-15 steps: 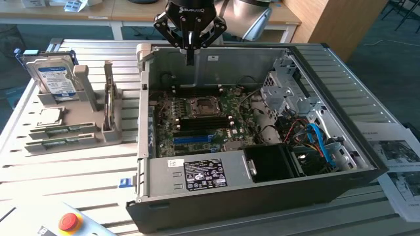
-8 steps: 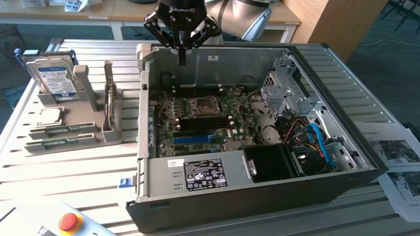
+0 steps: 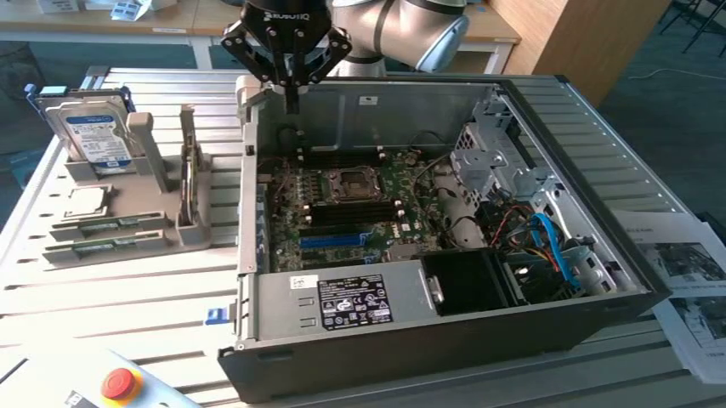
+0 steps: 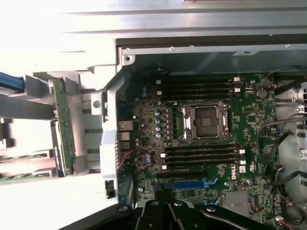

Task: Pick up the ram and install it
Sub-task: 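Reach for the ram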

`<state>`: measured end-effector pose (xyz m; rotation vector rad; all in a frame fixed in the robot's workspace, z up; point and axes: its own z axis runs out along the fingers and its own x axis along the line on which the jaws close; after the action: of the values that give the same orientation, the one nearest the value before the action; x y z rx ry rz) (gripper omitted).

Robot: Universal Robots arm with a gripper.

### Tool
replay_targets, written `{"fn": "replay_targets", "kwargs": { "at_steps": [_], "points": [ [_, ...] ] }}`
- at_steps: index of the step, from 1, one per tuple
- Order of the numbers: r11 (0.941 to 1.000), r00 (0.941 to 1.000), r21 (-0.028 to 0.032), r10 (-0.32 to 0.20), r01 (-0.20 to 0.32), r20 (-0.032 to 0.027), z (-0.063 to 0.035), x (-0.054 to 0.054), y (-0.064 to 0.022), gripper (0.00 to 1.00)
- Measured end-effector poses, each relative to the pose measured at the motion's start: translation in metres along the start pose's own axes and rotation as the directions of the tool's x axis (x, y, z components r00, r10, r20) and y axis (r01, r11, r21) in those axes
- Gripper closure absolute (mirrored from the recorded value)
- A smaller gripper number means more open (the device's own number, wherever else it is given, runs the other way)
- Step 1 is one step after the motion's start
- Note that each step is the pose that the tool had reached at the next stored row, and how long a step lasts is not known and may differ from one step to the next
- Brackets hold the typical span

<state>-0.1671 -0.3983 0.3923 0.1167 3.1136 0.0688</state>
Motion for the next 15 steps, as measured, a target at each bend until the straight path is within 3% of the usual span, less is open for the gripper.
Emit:
{"fn": "replay_targets", "kwargs": {
  "at_steps": [15],
  "points": [
    [1.0, 1.0, 0.0, 0.0, 0.0, 0.0, -0.001, 0.049, -0.0034, 0.9]
  ]
}}
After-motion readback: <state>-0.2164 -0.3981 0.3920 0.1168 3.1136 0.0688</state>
